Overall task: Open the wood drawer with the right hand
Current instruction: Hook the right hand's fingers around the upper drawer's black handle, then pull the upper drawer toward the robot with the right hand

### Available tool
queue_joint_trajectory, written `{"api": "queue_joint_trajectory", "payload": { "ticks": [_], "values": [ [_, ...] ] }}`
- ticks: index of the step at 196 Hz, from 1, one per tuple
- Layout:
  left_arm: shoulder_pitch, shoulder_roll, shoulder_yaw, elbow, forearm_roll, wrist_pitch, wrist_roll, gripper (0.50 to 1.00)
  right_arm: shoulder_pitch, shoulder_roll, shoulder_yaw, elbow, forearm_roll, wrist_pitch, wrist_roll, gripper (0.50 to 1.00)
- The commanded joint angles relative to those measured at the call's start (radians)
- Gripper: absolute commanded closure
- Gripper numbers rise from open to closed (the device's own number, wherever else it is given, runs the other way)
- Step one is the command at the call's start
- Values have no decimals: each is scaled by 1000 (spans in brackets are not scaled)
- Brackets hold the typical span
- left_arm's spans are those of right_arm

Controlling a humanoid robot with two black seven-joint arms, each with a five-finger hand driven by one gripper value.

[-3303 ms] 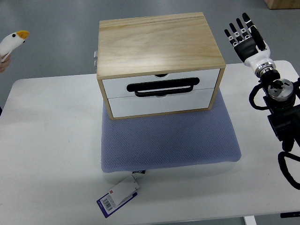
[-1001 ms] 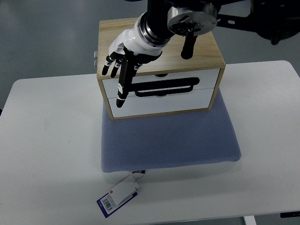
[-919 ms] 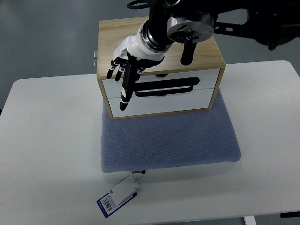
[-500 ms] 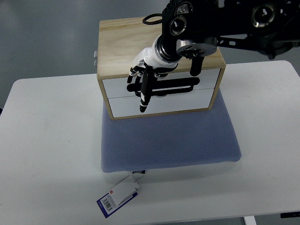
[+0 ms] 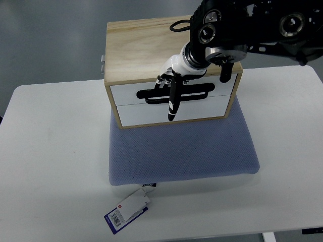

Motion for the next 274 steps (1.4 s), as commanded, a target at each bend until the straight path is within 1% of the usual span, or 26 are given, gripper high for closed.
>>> {"api": "queue_joint_trajectory", "payload": {
  "ticks": [1, 55, 201, 230, 233, 243, 244, 246, 274],
  "values": [
    [0, 0, -1, 1, 0, 0, 0, 500, -6, -6, -11, 0, -12, 20, 0, 556],
    [0, 0, -1, 1, 0, 0, 0, 500, -27, -13, -14, 0, -57, 37, 0, 556],
    [0, 0, -1, 1, 0, 0, 0, 500, -82, -8, -25, -14, -95, 28, 0, 556],
    [0, 0, -1, 1, 0, 0, 0, 500, -88, -8, -23, -14, -94, 37, 0, 556],
    [0, 0, -2, 1, 0, 0, 0, 500, -87, -11, -23, -14, -92, 53, 0, 556],
    [0, 0, -2, 1, 0, 0, 0, 500, -87, -11, -23, -14, -92, 53, 0, 556],
    [0, 0, -2, 1, 0, 0, 0, 500, -88, -13, -20, -14, -92, 80, 0, 556],
    [0, 0, -2, 3, 0, 0, 0, 500, -88, -13, -20, -14, -92, 86, 0, 556],
    [0, 0, -2, 1, 0, 0, 0, 500, -85, -25, -12, -12, -86, 137, 0, 556]
  ]
}}
